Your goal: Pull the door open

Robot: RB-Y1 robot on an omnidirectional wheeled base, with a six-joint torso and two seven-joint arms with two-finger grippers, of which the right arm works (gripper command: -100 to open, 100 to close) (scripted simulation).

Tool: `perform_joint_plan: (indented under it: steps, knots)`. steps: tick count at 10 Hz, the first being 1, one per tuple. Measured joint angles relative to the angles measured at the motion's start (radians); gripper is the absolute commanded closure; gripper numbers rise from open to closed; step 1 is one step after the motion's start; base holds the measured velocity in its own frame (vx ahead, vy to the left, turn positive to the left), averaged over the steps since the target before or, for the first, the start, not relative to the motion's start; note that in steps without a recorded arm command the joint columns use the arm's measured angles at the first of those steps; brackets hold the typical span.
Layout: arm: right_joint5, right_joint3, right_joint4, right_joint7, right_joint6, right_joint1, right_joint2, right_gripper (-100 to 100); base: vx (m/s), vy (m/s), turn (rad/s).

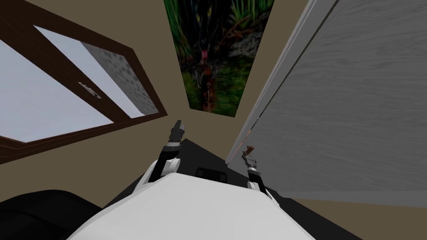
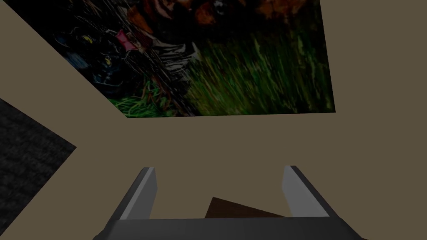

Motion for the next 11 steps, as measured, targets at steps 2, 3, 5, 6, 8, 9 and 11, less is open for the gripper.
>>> perform_joint_plan:
  steps: [2, 3, 5, 6, 8, 9, 11]
  knots:
    - [0.01, 0.023, -0.013, -0.024, -0.008, 0.016, -0.016, 100, -0.207, -0.024, 0.092]
    - [0.016, 0.034, -0.014, -0.039, -0.014, 0.022, -0.028, 100, -0.195, -0.028, 0.082]
    - [0.022, 0.047, -0.009, -0.055, -0.023, 0.027, -0.035, 100, -0.136, -0.03, 0.079]
    - [0.026, 0.055, -0.009, -0.065, -0.032, 0.031, -0.046, 100, -0.266, -0.069, 0.134]
    - [0.039, 0.077, -0.014, -0.092, -0.058, 0.044, -0.067, 100, -0.227, -0.03, 0.115]
    - [0.047, 0.091, -0.002, -0.112, -0.076, 0.048, -0.081, 100, -0.224, -0.069, 0.094]
    - [0.062, 0.119, -0.004, -0.14, -0.105, 0.071, -0.101, 100, -0.19, -0.062, 0.094]
